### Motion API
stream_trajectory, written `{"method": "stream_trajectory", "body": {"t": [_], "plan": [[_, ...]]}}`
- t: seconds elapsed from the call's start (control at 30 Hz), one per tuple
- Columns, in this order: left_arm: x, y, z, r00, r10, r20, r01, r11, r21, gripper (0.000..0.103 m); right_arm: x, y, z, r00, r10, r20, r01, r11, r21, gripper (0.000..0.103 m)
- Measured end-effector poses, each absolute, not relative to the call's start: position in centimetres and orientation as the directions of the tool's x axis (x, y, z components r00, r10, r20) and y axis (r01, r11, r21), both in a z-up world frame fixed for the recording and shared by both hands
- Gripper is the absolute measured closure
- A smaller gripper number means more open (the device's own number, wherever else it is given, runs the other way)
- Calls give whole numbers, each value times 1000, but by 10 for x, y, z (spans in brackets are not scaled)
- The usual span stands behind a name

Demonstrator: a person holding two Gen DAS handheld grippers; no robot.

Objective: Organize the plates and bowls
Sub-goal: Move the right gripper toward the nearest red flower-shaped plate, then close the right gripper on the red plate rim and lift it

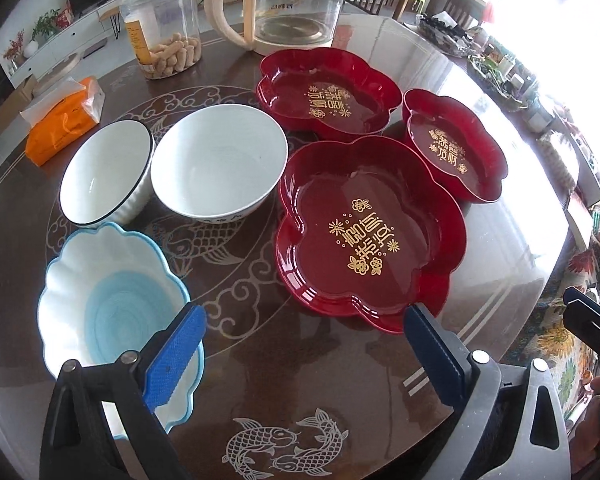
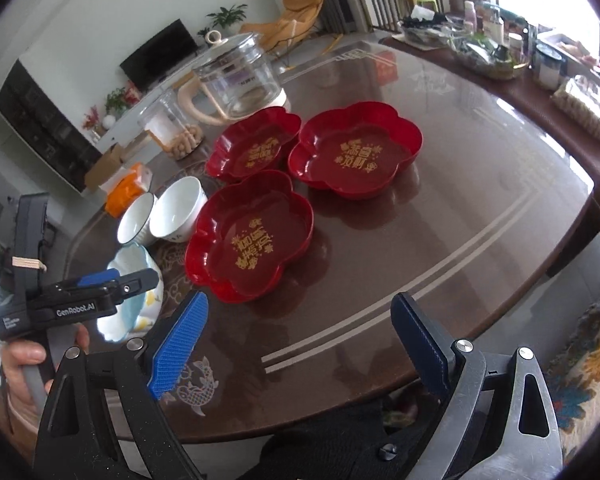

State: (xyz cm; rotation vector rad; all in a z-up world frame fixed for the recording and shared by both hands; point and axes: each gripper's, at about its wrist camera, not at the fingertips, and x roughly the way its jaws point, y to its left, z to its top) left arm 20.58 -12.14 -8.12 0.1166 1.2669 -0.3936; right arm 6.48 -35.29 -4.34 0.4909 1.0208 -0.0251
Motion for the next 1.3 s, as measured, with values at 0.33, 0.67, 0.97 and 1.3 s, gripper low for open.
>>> {"method": "stream_trajectory", "body": {"t": [0.33,0.67,0.97,1.3], "plan": [[231,-131,-127,166,-192,-967,263,954,-144,45,144,-360,-93,414,201,-888,212,927,309,11],[235,-133,-140,176,-200,-964,217,963,-160,67,179,-345,-123,359,218,-908,180,938,296,59],[237,-122,-140,200,-215,-956,190,966,-177,90,188,-345,-136,363,178,-915,195,945,262,92],[152,-117,-81,279,-277,-919,315,931,-185,90,103,-331,-76,449,186,-874,179,940,292,91]]}}
